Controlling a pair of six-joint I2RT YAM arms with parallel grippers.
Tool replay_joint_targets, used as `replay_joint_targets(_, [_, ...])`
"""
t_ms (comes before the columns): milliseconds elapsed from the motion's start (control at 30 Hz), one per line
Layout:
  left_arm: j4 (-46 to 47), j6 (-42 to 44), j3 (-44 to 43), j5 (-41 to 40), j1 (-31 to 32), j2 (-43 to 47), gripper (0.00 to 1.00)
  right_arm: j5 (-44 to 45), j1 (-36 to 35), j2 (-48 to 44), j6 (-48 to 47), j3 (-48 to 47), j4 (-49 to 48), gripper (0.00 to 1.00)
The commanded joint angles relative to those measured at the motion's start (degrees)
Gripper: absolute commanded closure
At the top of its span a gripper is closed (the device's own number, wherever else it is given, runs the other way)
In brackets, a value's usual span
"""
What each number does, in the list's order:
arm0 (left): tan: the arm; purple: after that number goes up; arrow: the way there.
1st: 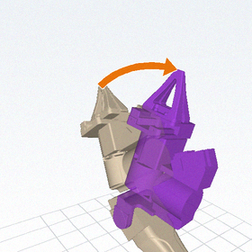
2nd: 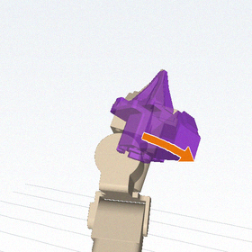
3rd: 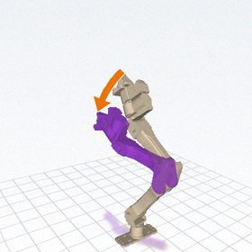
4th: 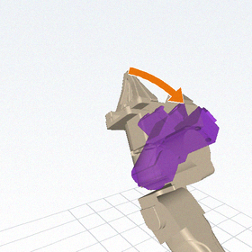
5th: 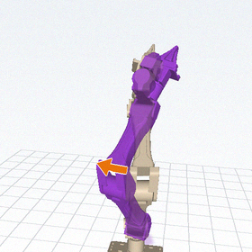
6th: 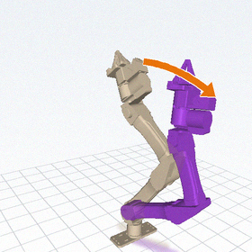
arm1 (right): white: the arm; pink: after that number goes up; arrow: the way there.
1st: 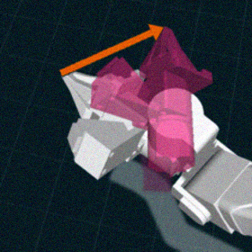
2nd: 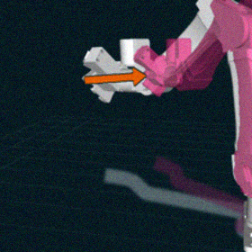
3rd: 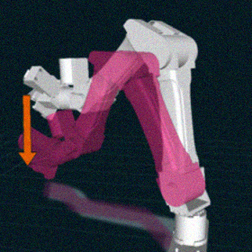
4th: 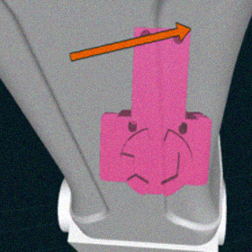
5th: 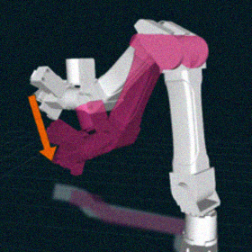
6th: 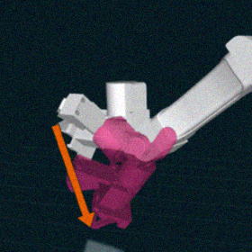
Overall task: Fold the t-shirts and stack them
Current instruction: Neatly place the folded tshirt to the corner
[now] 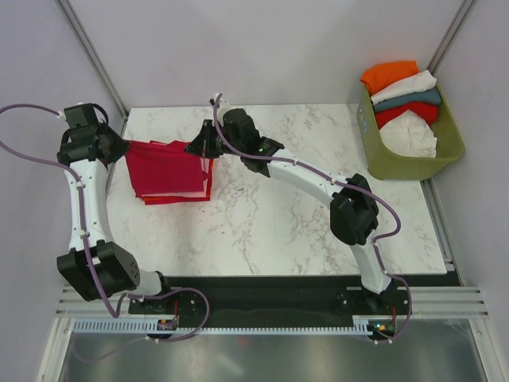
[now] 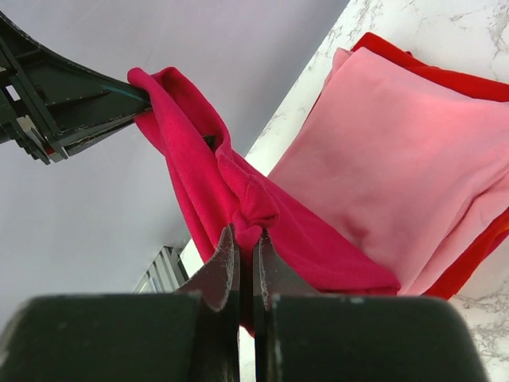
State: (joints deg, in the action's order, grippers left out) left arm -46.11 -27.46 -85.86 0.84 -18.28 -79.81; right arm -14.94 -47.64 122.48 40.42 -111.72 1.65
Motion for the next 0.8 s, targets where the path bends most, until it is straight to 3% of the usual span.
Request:
replay_joint_targets(0, [6.56, 0.83, -0.27, -4.53, -1.67, 0.70, 0.98, 1.41, 0.44, -3.47, -1.93, -0.96, 0.02, 1.00])
replay_joint_targets(500, [6.64, 0.22, 6.58, -5.67, -1.67, 10.55, 0.98, 4.83, -3.25, -12.61, -4.92, 8.27, -0.16, 1.00])
replay_joint_targets(767, [7.87, -0.31, 8.61, -6.20, -1.67, 9.32, 0.98, 5.80, -3.60, -12.09, -5.27, 9.95, -0.33, 1.00])
